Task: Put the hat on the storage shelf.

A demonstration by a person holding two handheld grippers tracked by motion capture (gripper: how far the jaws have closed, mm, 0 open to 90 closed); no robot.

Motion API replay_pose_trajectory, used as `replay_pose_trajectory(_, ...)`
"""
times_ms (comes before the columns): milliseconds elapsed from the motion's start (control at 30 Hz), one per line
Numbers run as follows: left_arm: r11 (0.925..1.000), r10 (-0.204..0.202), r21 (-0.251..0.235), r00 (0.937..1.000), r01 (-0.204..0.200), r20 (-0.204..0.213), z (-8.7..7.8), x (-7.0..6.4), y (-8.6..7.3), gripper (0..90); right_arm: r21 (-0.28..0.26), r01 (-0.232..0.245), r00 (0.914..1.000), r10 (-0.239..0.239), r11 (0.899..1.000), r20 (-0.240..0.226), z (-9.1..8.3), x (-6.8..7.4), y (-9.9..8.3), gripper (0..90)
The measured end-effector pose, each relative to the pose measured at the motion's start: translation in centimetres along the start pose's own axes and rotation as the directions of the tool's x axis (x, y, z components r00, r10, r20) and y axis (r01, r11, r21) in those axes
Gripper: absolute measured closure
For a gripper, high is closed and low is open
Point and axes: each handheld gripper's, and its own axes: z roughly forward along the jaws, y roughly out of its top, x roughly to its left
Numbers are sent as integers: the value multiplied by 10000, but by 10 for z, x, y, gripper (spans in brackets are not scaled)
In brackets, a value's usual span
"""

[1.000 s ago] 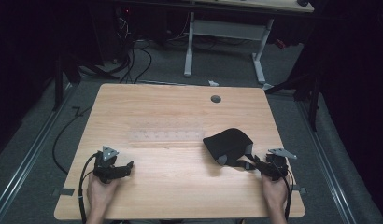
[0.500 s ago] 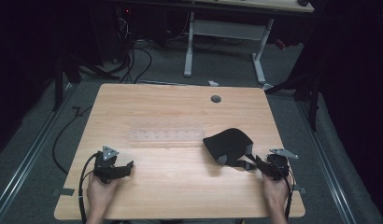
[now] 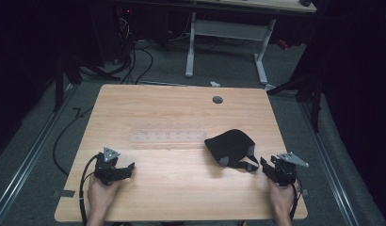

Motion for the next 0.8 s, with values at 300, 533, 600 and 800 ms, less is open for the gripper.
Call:
replay_pose_trajectory(300,10000,3,5,10000,-3,5,0,0,0,170,-248,114,9947,-139,9996,-1023,-8,10,6,462)
replay_pose_trajectory(533,10000,-1,3,10000,1,9,0,0,0,170,-100,311,9907,-321,9995,-1323,0,15,17,421)
replay_pose_trajectory(600,10000,0,3,10000,0,9,0,0,0,170,-115,268,9902,-281,9996,-1367,2,16,20,414)
replay_pose_trajectory(800,10000,0,3,10000,0,10,0,0,0,170,-157,221,9890,-242,9996,-1457,12,15,26,393)
